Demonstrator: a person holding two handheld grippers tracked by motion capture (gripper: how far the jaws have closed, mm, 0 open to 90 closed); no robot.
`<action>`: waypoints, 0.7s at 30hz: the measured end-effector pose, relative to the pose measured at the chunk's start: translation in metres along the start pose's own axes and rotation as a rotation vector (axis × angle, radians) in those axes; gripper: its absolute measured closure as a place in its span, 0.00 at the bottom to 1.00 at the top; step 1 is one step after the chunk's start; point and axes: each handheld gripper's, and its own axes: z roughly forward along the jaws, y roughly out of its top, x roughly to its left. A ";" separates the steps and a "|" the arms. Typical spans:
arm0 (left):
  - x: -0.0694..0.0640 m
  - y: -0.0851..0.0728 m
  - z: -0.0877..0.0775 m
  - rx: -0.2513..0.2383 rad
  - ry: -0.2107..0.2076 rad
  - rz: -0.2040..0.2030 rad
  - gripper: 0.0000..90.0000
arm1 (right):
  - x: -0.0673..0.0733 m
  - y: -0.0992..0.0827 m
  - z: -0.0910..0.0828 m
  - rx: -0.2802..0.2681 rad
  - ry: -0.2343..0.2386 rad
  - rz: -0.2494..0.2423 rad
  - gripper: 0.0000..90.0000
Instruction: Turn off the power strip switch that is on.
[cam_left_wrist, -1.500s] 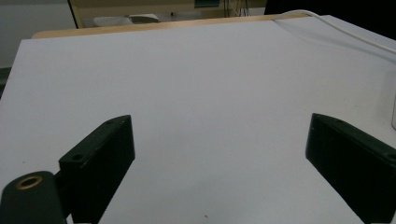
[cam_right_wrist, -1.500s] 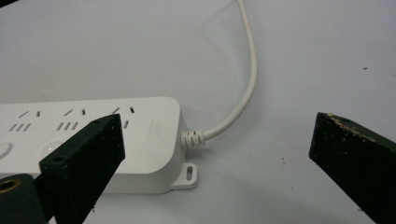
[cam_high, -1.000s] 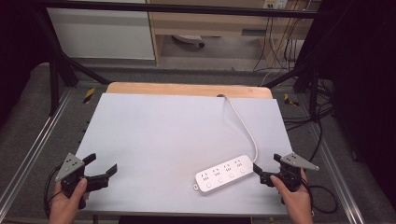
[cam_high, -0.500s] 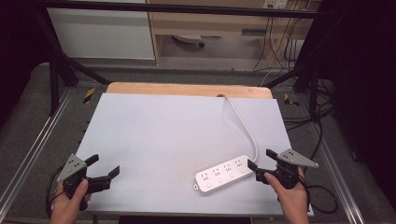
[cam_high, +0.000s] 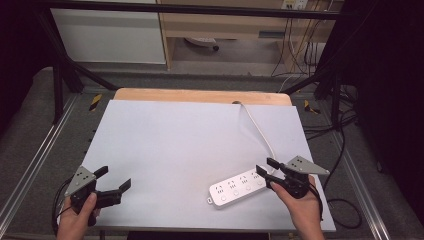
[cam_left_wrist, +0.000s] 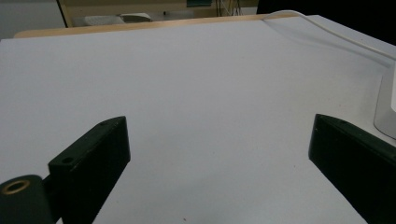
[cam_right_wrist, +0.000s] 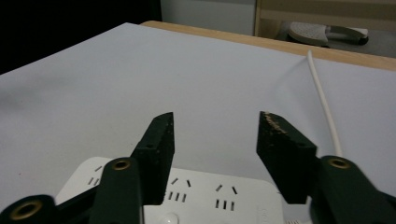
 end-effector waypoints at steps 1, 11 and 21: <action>0.000 0.000 0.000 0.001 0.001 0.000 0.06 | 0.001 0.000 0.001 -0.004 0.005 -0.006 0.63; 0.001 0.000 0.000 0.009 0.002 0.011 0.06 | 0.011 -0.006 0.006 0.005 0.020 -0.028 0.89; 0.001 0.000 0.000 0.008 0.006 0.012 0.06 | 0.010 -0.018 0.010 -0.016 0.001 -0.045 0.99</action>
